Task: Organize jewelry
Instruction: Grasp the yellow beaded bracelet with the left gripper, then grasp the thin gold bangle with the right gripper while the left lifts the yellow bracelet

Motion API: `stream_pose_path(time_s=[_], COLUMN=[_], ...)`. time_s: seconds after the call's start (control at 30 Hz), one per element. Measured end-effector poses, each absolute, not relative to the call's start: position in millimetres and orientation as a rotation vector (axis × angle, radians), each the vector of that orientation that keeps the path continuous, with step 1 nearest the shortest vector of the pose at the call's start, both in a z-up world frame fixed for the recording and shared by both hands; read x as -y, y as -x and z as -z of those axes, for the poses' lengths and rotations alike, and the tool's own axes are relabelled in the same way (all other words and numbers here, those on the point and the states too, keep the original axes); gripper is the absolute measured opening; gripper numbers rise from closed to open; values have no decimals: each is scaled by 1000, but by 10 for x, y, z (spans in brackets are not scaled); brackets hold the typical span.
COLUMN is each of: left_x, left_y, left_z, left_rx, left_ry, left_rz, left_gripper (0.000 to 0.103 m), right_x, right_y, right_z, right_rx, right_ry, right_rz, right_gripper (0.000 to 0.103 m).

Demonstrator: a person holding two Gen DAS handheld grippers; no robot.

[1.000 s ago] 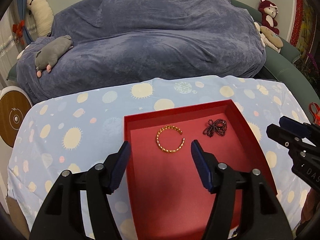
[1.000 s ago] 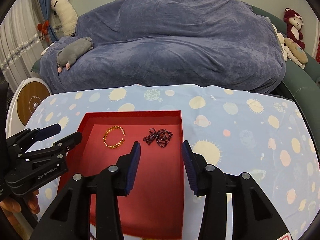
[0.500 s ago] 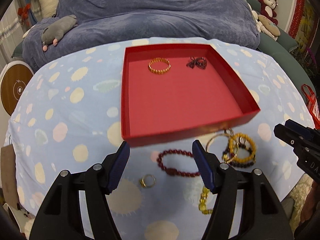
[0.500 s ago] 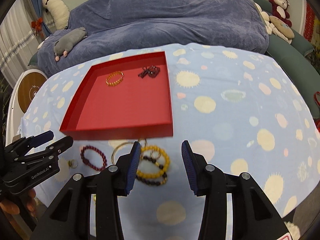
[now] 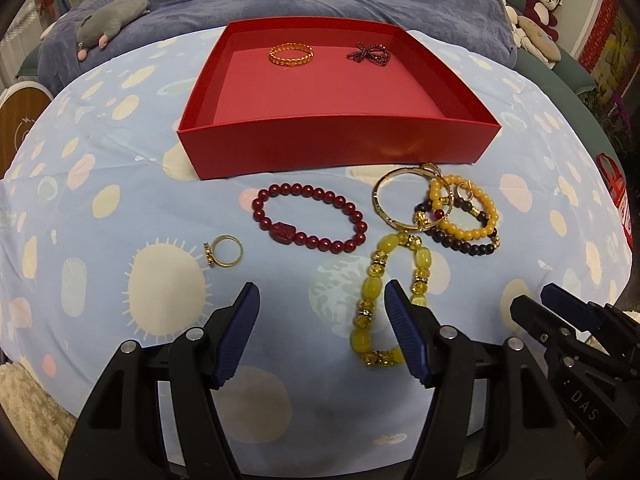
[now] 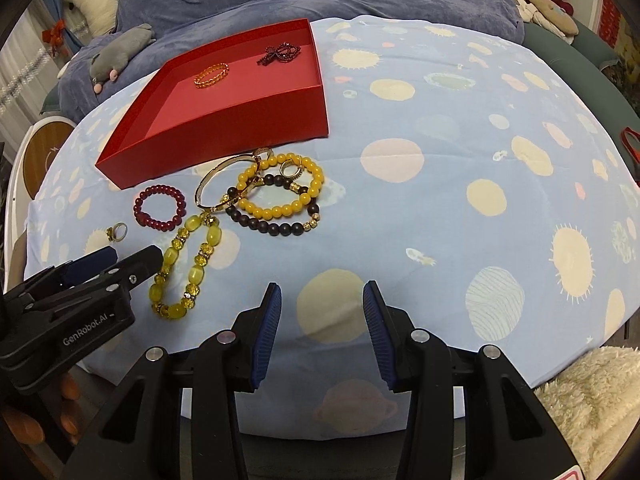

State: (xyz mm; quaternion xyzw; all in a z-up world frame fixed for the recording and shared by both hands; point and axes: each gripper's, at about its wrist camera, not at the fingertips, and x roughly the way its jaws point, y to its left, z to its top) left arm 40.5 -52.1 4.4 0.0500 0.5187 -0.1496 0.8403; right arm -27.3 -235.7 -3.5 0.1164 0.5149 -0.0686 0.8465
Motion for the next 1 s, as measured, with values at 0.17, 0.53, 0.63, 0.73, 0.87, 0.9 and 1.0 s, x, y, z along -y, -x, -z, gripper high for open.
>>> stream_pose_path(time_s=[0.17, 0.53, 0.63, 0.73, 0.87, 0.9, 1.0], left_x=[622, 690, 710, 682, 545, 501, 372], left_y=[-354, -313, -309, -319, -361, -378, -420], left_z=[51, 42, 38, 20, -29, -38, -48], left_rx=[-1088, -1042, -1044, -1049, -1043, -1043, -1045], left_ry=[-144, -168, -170, -158, -132, -125, -111], left_rz=[322, 362, 372, 371, 341, 332, 305], left_gripper=[54, 18, 10, 10, 10, 10, 10], right_x=[2350, 2314, 2299, 2289, 2267, 2260, 2216], right_y=[272, 256, 250, 247, 242, 235, 194], right_z=[50, 94, 101, 96, 87, 84, 52], right_rx=[-1084, -1097, -1100, -1098, -1094, -1094, -1083], right_ry=[-247, -249, -245, -242, -239, -239, -231], right_rz=[137, 123, 115, 108, 98, 96, 79], right_gripper=[42, 42, 42, 42, 42, 42, 42])
